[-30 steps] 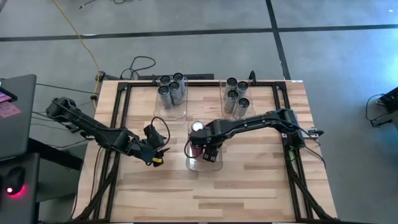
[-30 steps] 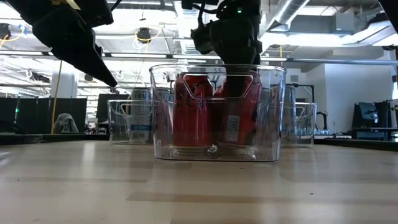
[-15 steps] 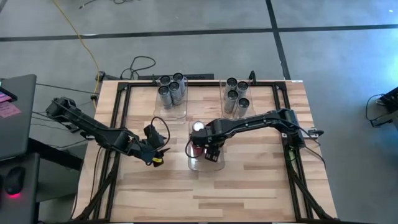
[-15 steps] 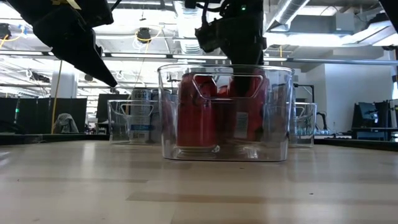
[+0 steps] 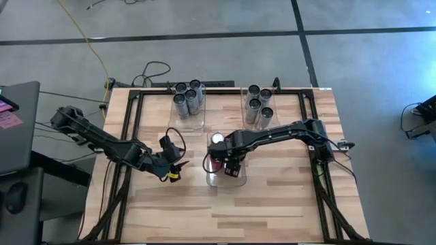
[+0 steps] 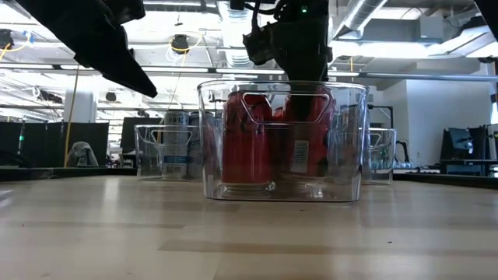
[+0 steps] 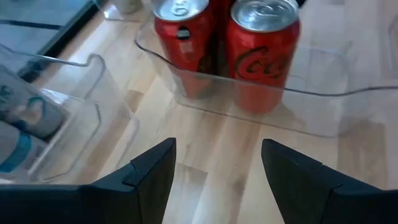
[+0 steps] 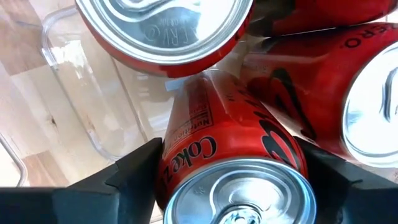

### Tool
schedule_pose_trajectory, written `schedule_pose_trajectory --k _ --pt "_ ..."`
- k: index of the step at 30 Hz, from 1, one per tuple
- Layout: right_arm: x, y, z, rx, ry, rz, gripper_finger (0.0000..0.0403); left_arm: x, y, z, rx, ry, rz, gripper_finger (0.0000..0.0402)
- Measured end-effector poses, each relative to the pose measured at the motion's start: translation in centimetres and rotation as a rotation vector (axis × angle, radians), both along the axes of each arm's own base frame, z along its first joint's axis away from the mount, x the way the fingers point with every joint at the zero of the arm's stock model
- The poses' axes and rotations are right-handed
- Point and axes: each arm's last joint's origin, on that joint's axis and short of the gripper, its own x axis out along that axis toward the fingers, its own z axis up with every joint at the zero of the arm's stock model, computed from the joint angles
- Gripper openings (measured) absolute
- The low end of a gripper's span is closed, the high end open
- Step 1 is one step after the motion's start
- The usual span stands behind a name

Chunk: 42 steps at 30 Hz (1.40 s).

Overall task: Sort soda cans
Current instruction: Put the red soda can into the center transparent bin, then return to Home Position

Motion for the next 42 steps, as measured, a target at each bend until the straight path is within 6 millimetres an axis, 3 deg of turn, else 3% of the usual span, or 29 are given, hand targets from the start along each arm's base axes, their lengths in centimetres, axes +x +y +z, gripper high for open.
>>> schedule_pose_trajectory --k 8,16,21,28,32,38,42 --pt "-0.1 0.1 0.0 -0.002 0.004 -0.006 0.0392 0.0 0.0 0.0 0.018 -0.006 0.008 0.0234" --pt "-0.6 0.8 0.8 0.003 -0.006 -0.003 0.0386 -0.1 -0.2 0.1 0.023 -0.009 0.006 0.0234" --pt "-1.9 1.6 3.4 -0.03 -0.082 -0.016 0.0386 0.0 -0.7 0.4 0.039 -0.049 -0.012 0.0234" --pt "-5.7 4.4 8.9 -0.307 -0.327 -0.023 0.0386 -0.1 -2.4 1.7 0.057 -0.152 -0.128 0.0234" --pt "-8.7 6.0 11.0 -0.428 -0.439 -0.013 0.0386 -0.8 -2.3 2.5 0.051 -0.19 -0.113 0.0231" --pt "-14.1 6.2 11.2 -0.506 -0.569 -0.108 0.0377 -1.6 -0.8 4.5 0.031 -0.254 -0.17 0.0204" --pt "-16.0 5.4 10.3 -0.524 -0.698 -0.182 0.0363 -1.3 0.4 6.1 0.044 -0.341 -0.228 0.0187"
